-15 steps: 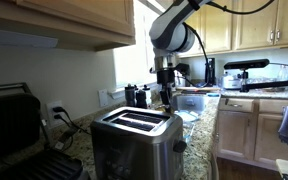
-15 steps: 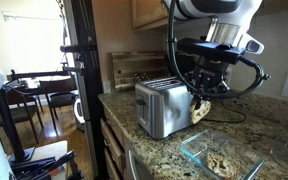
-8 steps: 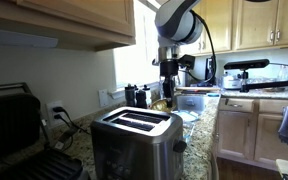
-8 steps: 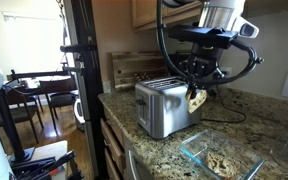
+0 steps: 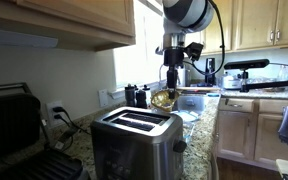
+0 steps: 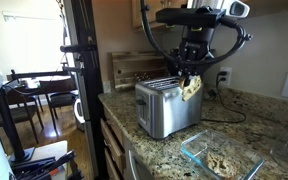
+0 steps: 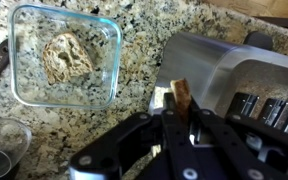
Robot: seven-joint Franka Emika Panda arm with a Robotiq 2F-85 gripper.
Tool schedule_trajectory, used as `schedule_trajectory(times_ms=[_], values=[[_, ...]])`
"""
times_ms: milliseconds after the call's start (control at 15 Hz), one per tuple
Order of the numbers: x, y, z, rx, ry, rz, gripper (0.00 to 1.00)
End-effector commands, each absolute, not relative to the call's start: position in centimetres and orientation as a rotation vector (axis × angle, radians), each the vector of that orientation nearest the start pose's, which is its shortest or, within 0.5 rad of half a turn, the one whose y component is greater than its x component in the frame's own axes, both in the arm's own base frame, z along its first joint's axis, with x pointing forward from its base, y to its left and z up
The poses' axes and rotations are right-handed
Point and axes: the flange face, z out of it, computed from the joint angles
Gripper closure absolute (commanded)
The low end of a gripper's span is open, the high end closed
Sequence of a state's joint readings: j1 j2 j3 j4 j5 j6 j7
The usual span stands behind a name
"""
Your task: Put a slice of bread in the right compartment of the toaster
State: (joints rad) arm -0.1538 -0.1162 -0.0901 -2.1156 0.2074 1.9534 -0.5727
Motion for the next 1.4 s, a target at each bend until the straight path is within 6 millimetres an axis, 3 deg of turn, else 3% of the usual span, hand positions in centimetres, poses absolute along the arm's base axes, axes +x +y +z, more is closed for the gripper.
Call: schedule_trajectory(times_ms=[0,400,800,1133,1333], values=[[48.4,-10.6,47.6,-2.9,-0.38,-0.128,0.93],[48.5,-8.7,49.0,-2.903,-0.439,-0.164,0.93],[47.9,-5.3,50.3,-2.905,-0.504,-0.198,0.93],[46.5,-2.3,51.1,-2.901,-0.535,-0.235,0.94],[44.0,1.4,51.5,-2.899,-0.532,-0.241,0.93]])
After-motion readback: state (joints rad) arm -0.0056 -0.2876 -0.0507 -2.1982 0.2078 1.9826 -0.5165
